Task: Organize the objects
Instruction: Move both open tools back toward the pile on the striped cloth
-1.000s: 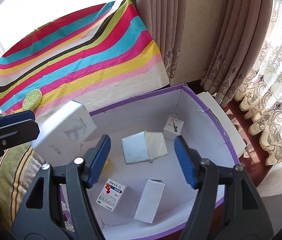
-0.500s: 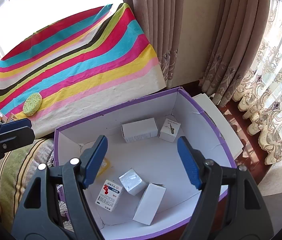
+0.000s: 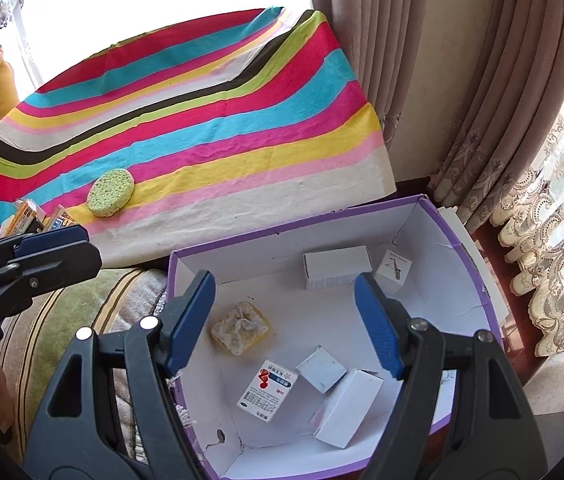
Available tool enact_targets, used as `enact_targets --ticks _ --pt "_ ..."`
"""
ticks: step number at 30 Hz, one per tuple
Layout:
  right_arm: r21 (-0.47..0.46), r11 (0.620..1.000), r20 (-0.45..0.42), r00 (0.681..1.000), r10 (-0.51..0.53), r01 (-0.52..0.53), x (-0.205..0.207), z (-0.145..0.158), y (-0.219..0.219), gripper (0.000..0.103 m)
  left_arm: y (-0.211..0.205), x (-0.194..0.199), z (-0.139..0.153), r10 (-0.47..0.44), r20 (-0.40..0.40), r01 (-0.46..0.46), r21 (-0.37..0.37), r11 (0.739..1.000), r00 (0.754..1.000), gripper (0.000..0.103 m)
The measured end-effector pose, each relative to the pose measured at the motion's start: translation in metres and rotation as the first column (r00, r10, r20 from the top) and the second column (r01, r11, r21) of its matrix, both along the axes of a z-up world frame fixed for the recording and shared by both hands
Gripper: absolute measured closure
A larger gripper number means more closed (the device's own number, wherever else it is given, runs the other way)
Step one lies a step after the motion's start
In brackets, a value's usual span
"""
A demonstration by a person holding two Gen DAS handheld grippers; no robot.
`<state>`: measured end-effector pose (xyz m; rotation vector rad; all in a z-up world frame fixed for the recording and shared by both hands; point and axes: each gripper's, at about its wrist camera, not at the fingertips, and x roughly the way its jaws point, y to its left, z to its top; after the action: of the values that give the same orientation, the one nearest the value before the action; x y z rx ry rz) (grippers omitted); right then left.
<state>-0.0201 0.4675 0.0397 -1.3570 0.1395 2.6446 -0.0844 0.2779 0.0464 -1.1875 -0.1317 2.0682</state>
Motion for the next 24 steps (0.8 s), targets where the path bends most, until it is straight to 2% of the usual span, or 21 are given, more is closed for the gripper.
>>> enact_targets --ticks 15,20,24 --pt "0.02 0.991 0.028 0.991 0.133 -0.134 -0.028 -0.002 -0.069 0.027 -0.068 -0.014 0.007 0.143 -0.08 -0.146 -0.037 0.989 0.987 0.043" --pt "0.027 0.984 0.033 0.984 0.175 -0.176 -0.04 -0.003 -0.09 0.025 -0.106 -0.022 0.007 0.223 -0.102 -0.229 -0.054 0.972 0.969 0.043" --pt "0.034 0.979 0.028 0.979 0.202 -0.203 -0.051 -0.004 -0.107 0.022 -0.142 -0.026 0.006 0.301 -0.117 -0.31 -0.07 0.948 0.946 0.041"
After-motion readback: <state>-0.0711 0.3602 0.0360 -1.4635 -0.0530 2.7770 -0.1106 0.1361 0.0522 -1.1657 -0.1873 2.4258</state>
